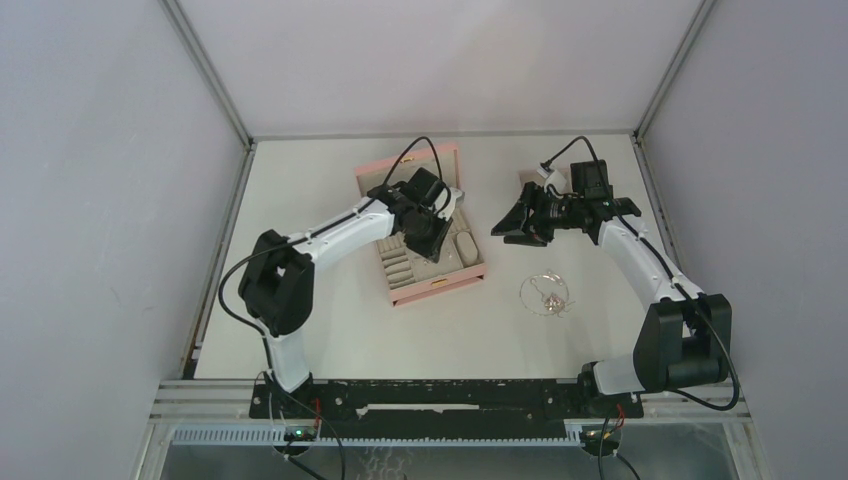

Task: Organize the mixed jewelry
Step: Place the jewelry in the jewelry box.

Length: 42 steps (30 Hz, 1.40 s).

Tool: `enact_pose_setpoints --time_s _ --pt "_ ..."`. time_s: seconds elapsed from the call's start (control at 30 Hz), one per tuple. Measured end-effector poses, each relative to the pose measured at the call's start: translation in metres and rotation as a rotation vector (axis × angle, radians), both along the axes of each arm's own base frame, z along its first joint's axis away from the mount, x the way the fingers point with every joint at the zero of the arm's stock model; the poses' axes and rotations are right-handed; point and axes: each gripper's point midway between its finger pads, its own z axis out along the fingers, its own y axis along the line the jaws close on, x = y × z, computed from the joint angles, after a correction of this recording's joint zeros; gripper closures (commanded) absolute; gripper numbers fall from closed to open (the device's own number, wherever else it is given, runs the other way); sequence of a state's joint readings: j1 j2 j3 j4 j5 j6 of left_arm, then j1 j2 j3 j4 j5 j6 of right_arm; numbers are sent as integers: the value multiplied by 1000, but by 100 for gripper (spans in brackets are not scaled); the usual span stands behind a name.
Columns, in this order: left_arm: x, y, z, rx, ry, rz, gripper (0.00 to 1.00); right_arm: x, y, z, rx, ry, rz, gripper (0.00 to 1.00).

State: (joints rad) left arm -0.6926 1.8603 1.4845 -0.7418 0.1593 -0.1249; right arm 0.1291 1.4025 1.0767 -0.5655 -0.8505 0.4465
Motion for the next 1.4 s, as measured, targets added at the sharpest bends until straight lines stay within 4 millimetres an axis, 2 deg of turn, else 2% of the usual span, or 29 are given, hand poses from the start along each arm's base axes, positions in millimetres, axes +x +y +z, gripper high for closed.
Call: enact_pose_setpoints --time_s 0.43,0.73,0.87,1.1,1.4 --pt "1 5 0 20 -6 1 76 -1 2 0 0 0 6 38" --pt "-18 18 3 60 68 -36 76 -3 4 0 0 0 14 38" --pt "-22 18 12 51 79 -46 76 -3 5 0 -2 0 16 38" --pt "-11 9 41 -4 9 -34 76 -2 0 -3 -37 -10 -3 38" --pt "6 -7 52 -88 -47 37 78 -5 -3 -1 -61 -33 -6 39"
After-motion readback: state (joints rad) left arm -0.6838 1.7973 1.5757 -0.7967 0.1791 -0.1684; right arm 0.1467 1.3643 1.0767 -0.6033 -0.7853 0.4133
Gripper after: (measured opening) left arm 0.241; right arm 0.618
